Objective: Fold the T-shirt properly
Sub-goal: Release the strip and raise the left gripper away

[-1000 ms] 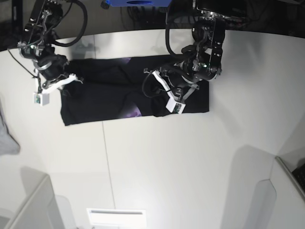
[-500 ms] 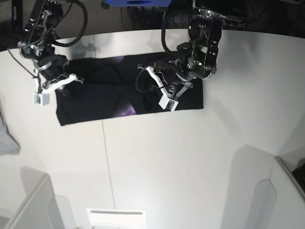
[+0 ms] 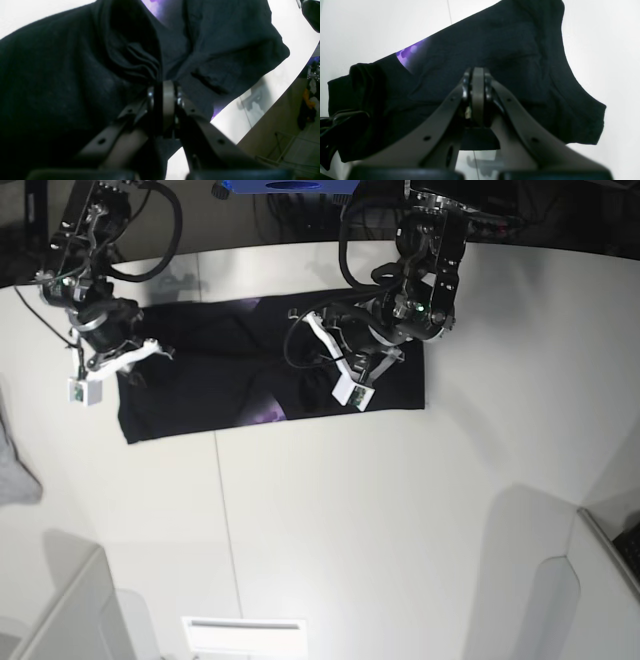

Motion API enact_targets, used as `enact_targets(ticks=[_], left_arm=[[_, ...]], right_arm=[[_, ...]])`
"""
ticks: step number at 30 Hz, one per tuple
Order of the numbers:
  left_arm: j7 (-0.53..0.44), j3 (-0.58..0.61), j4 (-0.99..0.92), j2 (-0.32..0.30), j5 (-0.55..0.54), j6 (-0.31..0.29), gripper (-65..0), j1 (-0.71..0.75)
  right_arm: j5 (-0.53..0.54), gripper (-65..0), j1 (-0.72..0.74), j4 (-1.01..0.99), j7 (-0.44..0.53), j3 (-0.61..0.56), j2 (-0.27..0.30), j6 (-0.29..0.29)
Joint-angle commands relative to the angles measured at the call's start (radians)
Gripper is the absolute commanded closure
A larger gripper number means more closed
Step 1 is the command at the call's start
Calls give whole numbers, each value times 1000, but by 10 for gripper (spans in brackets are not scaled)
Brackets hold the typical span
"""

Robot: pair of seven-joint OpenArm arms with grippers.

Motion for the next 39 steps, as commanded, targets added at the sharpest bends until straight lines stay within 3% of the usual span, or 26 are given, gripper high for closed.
enact_targets(ticks=[1,12,13,20,22,24,26,29,33,34,39], left_arm=[[-15,2,13,6,-17,-2,0,-9],[-17,2,13,6,-17,-2,0,-10],[-17,2,13,6,-17,-2,-26,-10],[-19,2,22,7,-17,-5,-518,-10],[-19,2,31,7,-17,-7,-607,-10],[-20,2,59,6,-17,-7,-640,-3],[-22,-6,94,3,-17,-7,-612,3],[-23,-12,132,-14,-14,-4,-469,13],[-26,-75,145,-46,-8,-2,-67,57],[-26,-101,137,-46,-6,-2,0,63],[-26,-213,46,-48,-5,-2,0,59]], right_arm=[[10,0,5,14,20,1,6,3],[10,0,5,14,20,1,6,3],[10,0,5,14,20,1,6,3],[10,0,5,14,20,0,6,3],[10,0,5,14,20,1,6,3],[12,0,5,14,20,3,6,3],[12,0,5,14,20,4,6,3],[12,0,5,14,20,6,6,3],[10,0,3,14,20,6,8,3],[10,0,3,14,20,6,8,3],[12,0,14,14,20,1,8,3]])
